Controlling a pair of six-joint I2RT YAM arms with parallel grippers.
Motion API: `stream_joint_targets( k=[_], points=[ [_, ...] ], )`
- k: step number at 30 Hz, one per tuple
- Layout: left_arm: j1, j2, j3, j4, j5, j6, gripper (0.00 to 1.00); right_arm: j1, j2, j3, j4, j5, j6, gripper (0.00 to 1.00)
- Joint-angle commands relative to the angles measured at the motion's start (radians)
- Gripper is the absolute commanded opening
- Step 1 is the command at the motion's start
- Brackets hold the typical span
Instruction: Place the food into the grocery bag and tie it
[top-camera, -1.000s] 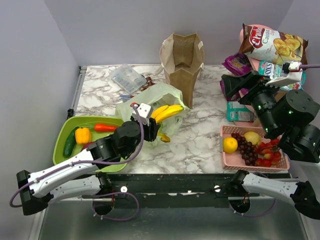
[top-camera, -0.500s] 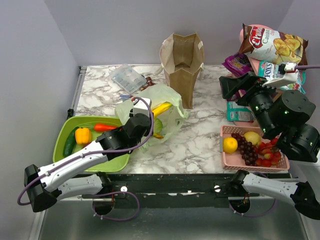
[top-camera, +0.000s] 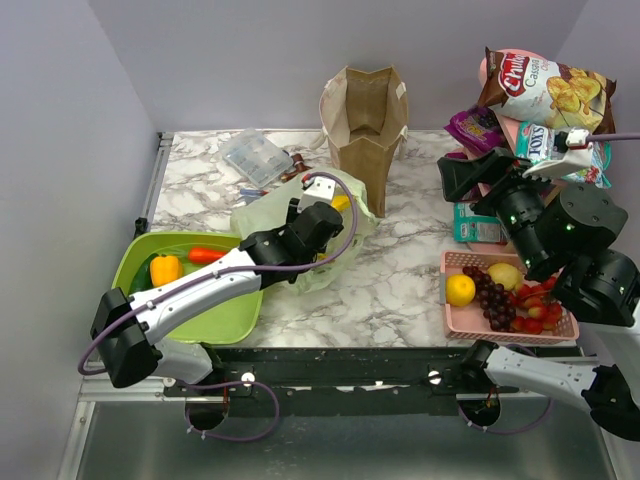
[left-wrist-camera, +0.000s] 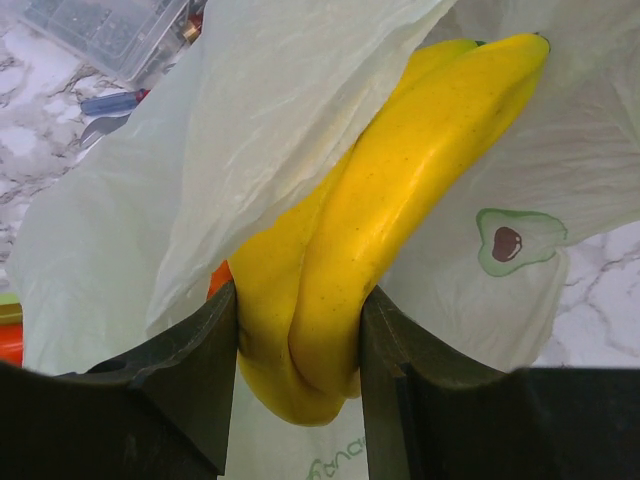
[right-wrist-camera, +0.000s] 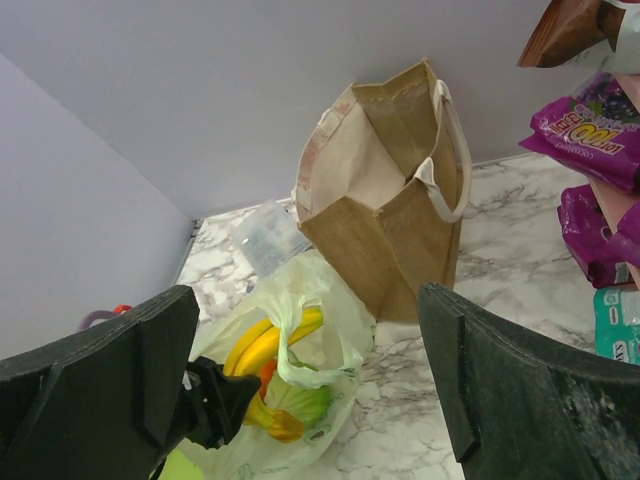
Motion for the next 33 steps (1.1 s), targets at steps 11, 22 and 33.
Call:
stream_joint_targets(
  k=[11, 22, 33],
  points=[
    [0.075, 0.048, 0.023, 0.015, -0.047, 0.094, 0.03, -0.003, -0.015, -0.084, -0.025, -0.055, 0.047, 1.0],
    [0.085, 0.047, 0.125, -0.066, -0.025, 0.132, 0.99, -0.003, -0.008, -0.128, -0.056, -0.093, 0.052, 1.0],
    [0.085, -0.109, 0.169, -0.129, 0.083, 0.116, 0.98, -0.003, 0.032, -0.182, -0.098, -0.201, 0.042, 1.0]
  ],
)
